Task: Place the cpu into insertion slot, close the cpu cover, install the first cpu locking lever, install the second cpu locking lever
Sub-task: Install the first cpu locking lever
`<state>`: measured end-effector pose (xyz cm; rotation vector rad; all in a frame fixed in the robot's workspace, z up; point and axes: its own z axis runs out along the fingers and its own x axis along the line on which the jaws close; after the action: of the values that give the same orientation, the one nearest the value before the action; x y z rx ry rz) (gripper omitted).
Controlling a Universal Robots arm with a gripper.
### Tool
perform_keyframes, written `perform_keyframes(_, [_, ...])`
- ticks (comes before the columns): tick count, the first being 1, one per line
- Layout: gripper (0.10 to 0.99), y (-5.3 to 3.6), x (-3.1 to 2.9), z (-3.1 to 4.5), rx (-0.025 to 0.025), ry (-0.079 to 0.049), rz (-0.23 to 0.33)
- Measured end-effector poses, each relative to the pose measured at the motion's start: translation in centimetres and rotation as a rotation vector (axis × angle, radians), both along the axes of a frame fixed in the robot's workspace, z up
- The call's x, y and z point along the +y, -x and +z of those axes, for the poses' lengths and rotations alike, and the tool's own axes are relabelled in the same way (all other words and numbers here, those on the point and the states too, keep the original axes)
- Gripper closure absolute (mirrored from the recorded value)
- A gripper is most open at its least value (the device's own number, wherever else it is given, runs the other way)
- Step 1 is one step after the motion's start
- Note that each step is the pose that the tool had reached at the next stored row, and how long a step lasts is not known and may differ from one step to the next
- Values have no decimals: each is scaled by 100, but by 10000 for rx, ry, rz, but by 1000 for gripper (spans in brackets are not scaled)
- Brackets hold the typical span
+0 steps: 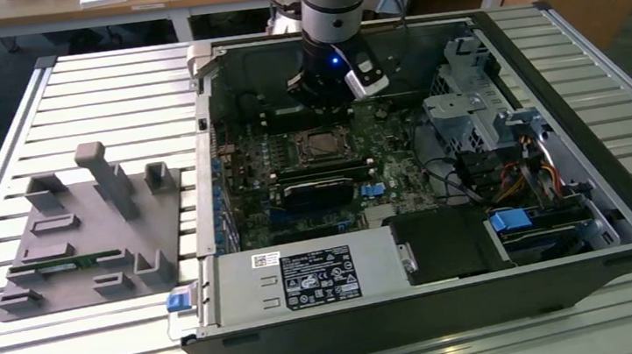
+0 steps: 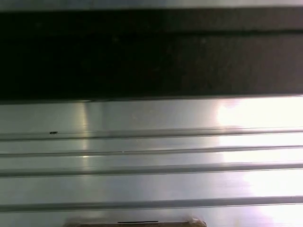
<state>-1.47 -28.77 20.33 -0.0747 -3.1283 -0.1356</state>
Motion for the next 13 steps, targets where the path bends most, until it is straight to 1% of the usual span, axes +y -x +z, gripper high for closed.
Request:
perform_keyframes(4, [980, -1, 0, -22, 0, 40, 2])
perform_keyframes(10, [980, -1, 0, -37, 2, 174, 1])
perform_keyframes(13, [980, -1, 0, -38, 0, 183, 1])
